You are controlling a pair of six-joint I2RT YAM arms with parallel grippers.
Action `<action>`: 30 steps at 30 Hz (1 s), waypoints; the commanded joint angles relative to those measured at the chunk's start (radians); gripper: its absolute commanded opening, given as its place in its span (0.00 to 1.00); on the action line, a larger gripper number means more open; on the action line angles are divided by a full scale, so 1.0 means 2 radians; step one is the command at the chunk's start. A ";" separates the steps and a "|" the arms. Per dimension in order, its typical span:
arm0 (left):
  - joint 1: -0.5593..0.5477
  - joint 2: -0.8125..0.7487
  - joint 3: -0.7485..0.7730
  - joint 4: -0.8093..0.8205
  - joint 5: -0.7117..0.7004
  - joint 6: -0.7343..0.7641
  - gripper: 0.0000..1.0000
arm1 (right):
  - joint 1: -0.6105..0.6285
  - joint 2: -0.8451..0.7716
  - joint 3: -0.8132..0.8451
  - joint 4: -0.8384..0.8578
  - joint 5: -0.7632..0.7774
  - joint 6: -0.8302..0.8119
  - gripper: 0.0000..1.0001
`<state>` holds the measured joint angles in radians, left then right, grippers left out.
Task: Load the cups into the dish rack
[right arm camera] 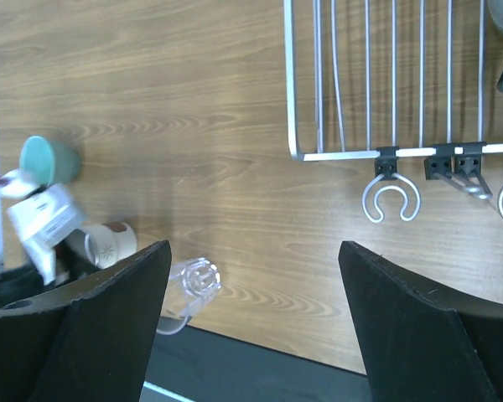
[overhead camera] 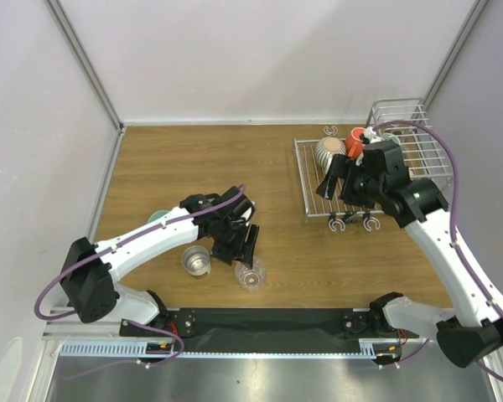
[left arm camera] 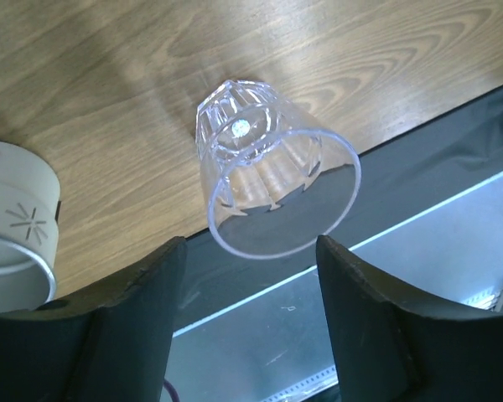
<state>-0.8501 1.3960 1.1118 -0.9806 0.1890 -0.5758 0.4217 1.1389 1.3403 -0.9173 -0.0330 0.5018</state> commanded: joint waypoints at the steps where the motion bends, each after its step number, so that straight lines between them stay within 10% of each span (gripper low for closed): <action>1: -0.005 0.012 -0.017 0.026 -0.005 -0.003 0.66 | 0.002 -0.034 0.003 -0.018 -0.007 0.007 0.88; 9: -0.006 0.031 -0.037 0.053 -0.019 0.002 0.60 | 0.002 -0.064 0.004 -0.043 -0.008 0.013 0.88; 19: -0.004 0.046 -0.021 0.085 0.001 0.004 0.00 | 0.002 -0.071 0.004 -0.045 -0.037 0.008 0.89; 30: 0.038 -0.008 0.124 0.159 0.150 -0.058 0.00 | -0.013 -0.082 0.015 0.020 -0.125 0.017 1.00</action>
<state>-0.8127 1.4727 1.2903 -0.7975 0.3054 -0.6018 0.4099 1.0061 1.3403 -0.9737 -0.1925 0.5247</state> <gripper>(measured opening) 0.023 0.993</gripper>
